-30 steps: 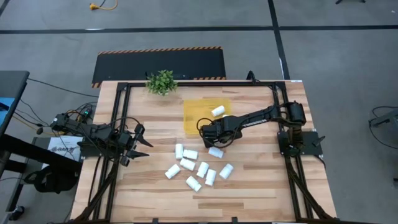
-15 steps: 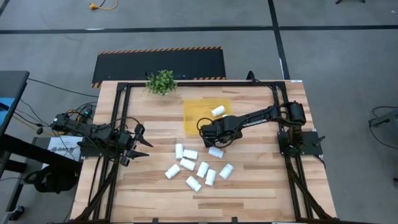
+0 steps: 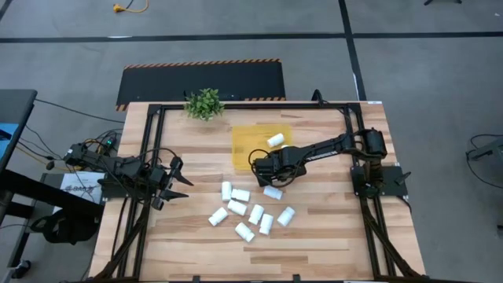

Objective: Pick and place pill bottles into a basket
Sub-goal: Put the white pill bottle into the yellow bin

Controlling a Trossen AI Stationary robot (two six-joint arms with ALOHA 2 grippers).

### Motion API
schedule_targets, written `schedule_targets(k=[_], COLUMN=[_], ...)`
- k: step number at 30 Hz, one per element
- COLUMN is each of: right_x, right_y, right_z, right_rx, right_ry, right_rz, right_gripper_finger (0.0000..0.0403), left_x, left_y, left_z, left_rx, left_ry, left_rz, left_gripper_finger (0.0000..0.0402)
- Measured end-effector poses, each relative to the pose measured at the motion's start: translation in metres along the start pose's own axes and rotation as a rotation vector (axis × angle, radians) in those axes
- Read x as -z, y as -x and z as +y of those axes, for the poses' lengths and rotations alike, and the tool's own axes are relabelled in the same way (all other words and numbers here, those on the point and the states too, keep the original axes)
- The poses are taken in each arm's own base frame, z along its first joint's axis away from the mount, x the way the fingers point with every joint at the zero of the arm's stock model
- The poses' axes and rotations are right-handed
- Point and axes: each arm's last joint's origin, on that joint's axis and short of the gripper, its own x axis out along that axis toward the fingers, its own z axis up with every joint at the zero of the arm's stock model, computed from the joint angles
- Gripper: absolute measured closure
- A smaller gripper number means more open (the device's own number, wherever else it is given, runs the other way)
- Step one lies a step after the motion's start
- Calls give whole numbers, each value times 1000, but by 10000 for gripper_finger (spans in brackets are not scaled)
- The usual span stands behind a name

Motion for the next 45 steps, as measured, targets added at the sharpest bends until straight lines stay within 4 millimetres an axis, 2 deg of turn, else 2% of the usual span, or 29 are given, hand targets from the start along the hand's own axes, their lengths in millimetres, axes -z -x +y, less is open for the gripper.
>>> schedule_targets(k=[5, 9, 16, 21, 26, 37, 45], right_x=[-2, -4, -9, -20, -35, -67, -74], right_y=[10, 22, 53, 74, 88, 88, 71], right_z=[3, 5, 14, 18, 19, 11, 7], right_rx=[17, 35, 28, 13, -13, -51, -63], right_ry=[-9, -8, -10, -28, -44, -66, -73], right_rz=[6, 11, 4, -40, -73, -93, -101], right_gripper_finger=[74, 62, 63, 75, 68, 70, 52], left_x=[0, 0, 0, 0, 0, 0, 0], left_y=[0, 0, 0, 0, 0, 0, 0], left_z=[0, 0, 0, 0, 0, 0, 0], left_rx=[0, 0, 0, 0, 0, 0, 0], left_ry=[0, 0, 0, 0, 0, 0, 0], left_rz=[0, 0, 0, 0, 0, 0, 0], left_gripper_finger=[225, 225, 225, 225, 225, 225, 225])
